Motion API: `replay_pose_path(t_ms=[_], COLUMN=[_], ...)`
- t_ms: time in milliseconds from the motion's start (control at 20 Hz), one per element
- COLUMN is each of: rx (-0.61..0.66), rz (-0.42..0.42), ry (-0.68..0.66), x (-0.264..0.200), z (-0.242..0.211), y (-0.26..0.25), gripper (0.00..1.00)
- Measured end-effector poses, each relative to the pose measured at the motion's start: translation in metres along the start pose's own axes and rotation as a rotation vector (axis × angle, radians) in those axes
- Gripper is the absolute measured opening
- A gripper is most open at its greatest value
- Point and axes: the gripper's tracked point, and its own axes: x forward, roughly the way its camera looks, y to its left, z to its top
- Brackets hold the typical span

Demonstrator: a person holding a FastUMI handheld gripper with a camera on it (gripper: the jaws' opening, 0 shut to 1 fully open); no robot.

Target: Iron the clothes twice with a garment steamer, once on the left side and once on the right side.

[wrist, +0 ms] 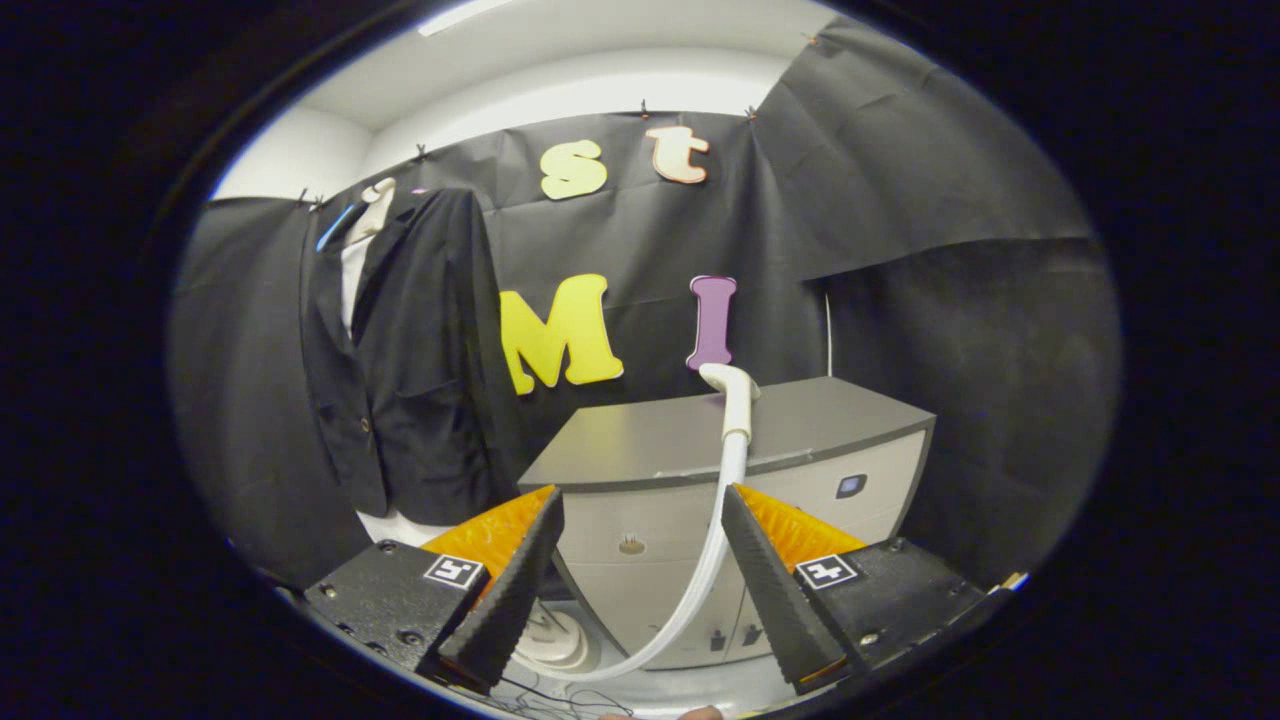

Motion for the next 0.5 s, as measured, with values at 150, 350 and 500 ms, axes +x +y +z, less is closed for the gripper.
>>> replay_pose_path(t_ms=[150,350,500], rx=[0.037,0.080,0.152], rz=[-0.018,-0.065,-0.033], ry=[-0.004,0.046,0.160], x=[0.036,0.083,0.119], z=[0.028,0.051,0.038], y=[-0.029,-0.077,-0.082], gripper=[0.99,0.98,0.98])
